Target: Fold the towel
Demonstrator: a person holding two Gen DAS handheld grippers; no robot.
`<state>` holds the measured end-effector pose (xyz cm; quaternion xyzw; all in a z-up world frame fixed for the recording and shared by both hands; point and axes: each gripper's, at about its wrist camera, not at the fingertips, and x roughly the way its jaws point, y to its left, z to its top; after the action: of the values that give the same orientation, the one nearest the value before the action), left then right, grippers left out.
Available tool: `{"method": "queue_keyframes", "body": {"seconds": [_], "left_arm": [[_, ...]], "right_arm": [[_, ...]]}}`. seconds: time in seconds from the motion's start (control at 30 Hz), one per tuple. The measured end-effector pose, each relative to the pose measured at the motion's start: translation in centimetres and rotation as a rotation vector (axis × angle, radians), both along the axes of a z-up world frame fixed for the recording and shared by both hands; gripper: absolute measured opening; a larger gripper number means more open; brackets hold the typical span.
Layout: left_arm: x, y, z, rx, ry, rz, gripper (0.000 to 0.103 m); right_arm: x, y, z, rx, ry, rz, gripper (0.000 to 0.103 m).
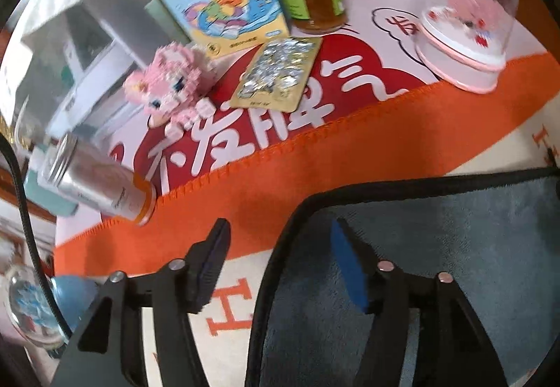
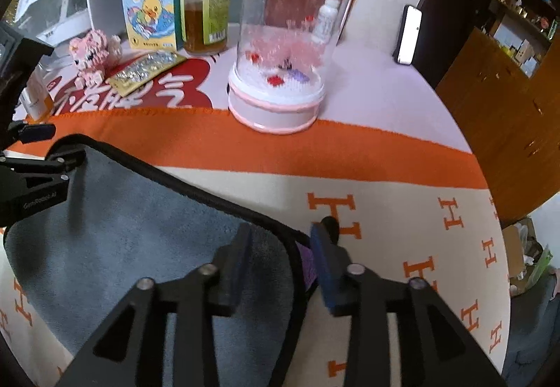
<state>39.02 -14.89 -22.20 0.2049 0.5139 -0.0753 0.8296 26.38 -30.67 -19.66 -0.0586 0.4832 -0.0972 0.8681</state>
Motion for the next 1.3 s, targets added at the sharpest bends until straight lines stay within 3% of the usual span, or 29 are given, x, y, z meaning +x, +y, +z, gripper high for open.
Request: {"method": "queue_keyframes", "body": {"seconds": [0.1, 0.33, 0.6, 0.8, 1.0, 1.3], "left_arm": [[-0.3, 0.5, 0.2, -0.009, -0.004, 0.017, 0.069], [-2.3, 1.4, 1.3, -0.029, -0.016, 0.040, 0.081], [-5.7, 3.4, 3.5, -0.084, -0.022, 0.101, 0.081], [-10.2, 5.6, 5.7, -0.127, -0.041, 0.146, 0.081], [-15.4, 7.9, 7.7, -0.203, -0.050, 0.177, 0.082], [-22.3, 12.0, 11.1, -0.256, -0.100, 0.212, 0.082]], "right_arm": [[-0.2, 0.5, 0.5, -0.013, -0.016, 0.001, 0.048], [-0.6, 1.8, 0.3, 0.009, 0.000, 0.004, 0.048], [-2.5, 3.6, 1.0, 0.074, 0.005, 0.007, 0.048], [-5.0, 4.7, 2.2, 0.098, -0.002, -0.006, 0.053], [-8.0, 6.3, 3.6, 0.133, -0.005, -0.002, 0.053], [-12.9, 8.8, 6.5, 0.202, -0.037, -0.008, 0.053]]}}
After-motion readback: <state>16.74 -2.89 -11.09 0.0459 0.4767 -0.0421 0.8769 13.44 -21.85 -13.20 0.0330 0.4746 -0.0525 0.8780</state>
